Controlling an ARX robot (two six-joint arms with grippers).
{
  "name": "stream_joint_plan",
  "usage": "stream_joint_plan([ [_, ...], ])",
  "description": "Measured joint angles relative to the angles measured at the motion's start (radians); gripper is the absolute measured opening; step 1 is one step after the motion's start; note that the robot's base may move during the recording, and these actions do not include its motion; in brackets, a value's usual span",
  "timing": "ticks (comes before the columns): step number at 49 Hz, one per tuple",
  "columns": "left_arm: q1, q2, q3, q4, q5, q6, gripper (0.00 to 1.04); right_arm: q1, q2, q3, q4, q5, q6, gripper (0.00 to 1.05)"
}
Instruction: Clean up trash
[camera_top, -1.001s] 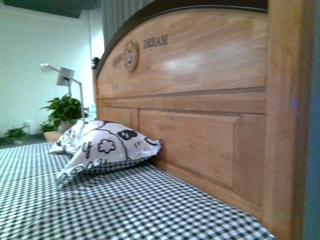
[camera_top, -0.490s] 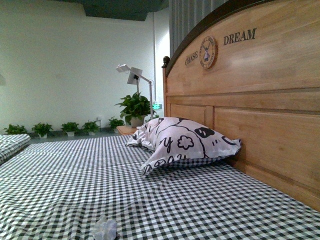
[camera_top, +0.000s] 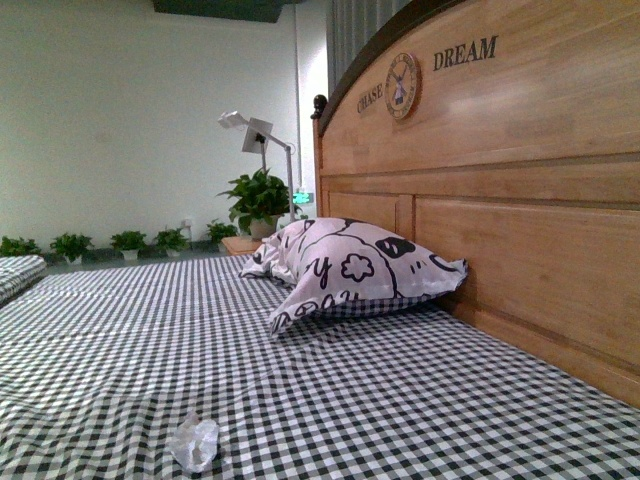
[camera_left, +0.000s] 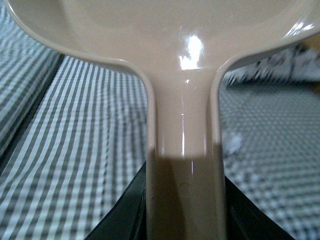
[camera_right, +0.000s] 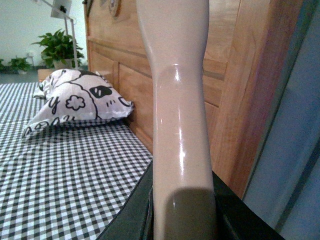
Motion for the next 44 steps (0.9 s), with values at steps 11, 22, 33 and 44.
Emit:
stream_joint_plan([
  [11,0.118,0.427,0.06,-0.097,0.216,0.595,0.26,0.0,0.0,0.0,0.0,-0.001,0.0,0.2],
  [22,0.081,0.603,0.071,-0.074,0.192,0.748,0.26,0.0,0.0,0.0,0.0,-0.001,0.0,0.2],
  [33,0.066,0.755,0.108,-0.031,0.173,0.836,0.26,0.0,0.0,0.0,0.0,-0.001,0.0,0.2],
  [44,0.066,0.871,0.155,-0.023,0.17,0.886,0.26,0.0,0.0,0.0,0.0,-0.001,0.0,0.2],
])
